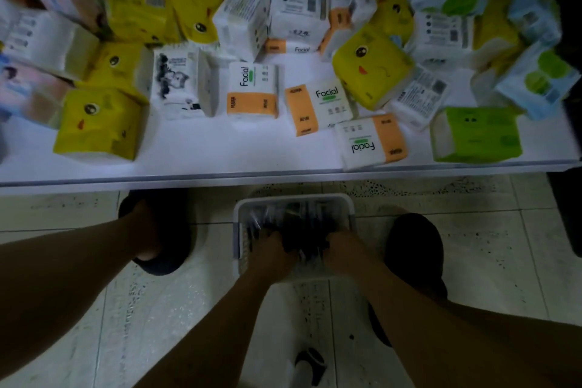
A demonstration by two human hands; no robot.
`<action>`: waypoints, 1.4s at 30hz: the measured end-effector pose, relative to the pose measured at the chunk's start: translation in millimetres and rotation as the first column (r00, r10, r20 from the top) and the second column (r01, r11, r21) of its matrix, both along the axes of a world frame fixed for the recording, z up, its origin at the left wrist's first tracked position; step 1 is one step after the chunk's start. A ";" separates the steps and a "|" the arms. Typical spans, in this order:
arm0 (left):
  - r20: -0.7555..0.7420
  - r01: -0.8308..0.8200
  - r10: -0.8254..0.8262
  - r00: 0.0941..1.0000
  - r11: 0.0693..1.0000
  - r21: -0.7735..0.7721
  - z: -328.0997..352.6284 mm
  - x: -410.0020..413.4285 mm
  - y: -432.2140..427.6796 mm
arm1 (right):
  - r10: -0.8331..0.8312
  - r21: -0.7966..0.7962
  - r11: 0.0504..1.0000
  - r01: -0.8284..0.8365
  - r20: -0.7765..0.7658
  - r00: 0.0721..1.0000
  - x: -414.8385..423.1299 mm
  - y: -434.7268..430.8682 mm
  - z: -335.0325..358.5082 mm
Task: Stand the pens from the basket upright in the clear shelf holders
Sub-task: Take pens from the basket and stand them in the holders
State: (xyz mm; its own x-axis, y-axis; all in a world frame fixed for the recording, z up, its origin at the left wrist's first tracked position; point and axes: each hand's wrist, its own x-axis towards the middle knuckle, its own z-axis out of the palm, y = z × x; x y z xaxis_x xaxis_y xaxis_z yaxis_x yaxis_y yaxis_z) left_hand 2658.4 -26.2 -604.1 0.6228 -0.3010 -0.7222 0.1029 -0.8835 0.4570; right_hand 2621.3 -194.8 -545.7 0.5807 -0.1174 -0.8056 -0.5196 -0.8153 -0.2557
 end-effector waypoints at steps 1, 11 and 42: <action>0.003 -0.018 0.018 1.000 1.000 0.007 -9.3 -1.5 0.2 | 0.002 -0.003 1.000 -0.002 0.004 1.000 -0.4 0.8 1.1; 0.172 -0.265 0.280 0.944 0.958 -0.109 71.5 -0.4 -1.5 | -0.183 -0.156 0.955 0.254 0.364 0.913 6.4 -3.6 46.1; 0.205 -0.039 0.292 0.934 0.654 -0.755 363.8 62.1 6.9 | -0.744 0.598 0.667 0.445 0.505 0.437 25.0 28.0 291.0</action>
